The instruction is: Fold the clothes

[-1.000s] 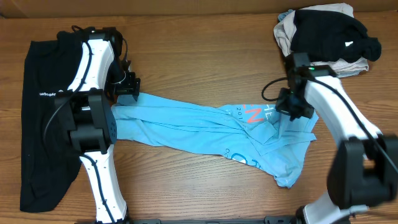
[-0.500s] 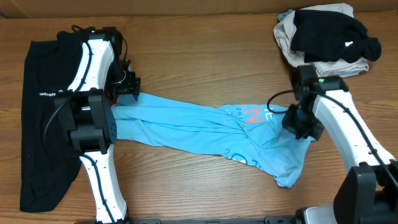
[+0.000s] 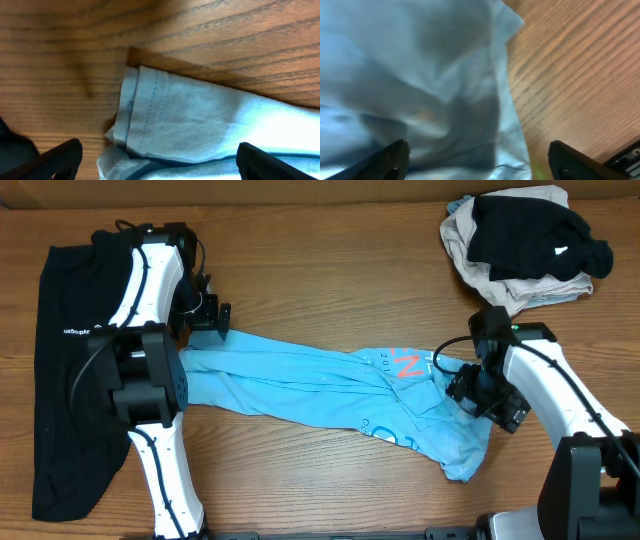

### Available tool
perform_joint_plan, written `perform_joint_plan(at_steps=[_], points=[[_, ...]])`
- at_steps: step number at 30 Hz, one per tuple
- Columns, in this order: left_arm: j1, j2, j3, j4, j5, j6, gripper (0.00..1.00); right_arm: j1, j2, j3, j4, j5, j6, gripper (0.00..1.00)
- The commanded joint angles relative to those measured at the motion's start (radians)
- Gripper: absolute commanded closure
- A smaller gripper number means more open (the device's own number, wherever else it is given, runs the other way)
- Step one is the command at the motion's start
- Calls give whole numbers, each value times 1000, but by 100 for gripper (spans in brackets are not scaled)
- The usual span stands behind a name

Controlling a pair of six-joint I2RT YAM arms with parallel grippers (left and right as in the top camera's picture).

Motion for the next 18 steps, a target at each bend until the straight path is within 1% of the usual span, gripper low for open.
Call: perform_joint_plan(at_steps=[1,3,5,7,10,14,18], points=[[-2,-24,-4,2,50,96,0,-4,-5,106,9,-56,-111,5],[-2,-24,-5,-6,82,130,0,-4,-6,153,18,-138,-203,5],[-2,-23,-8,-10,100,140,0,-1,-6,194,31,-224,-283,5],[-2,-23,-23,-17,113,150,0,-1,-6,219,38,-285,-323,4],[-2,-23,-72,-36,100,155,0,-1,-6,230,41,-310,-334,4],[10,-24,-163,-46,67,135,5,-1,-6,230,36,-313,-351,4],[19,-24,-225,-41,57,108,7,-1,-6,230,37,-313,-351,3]])
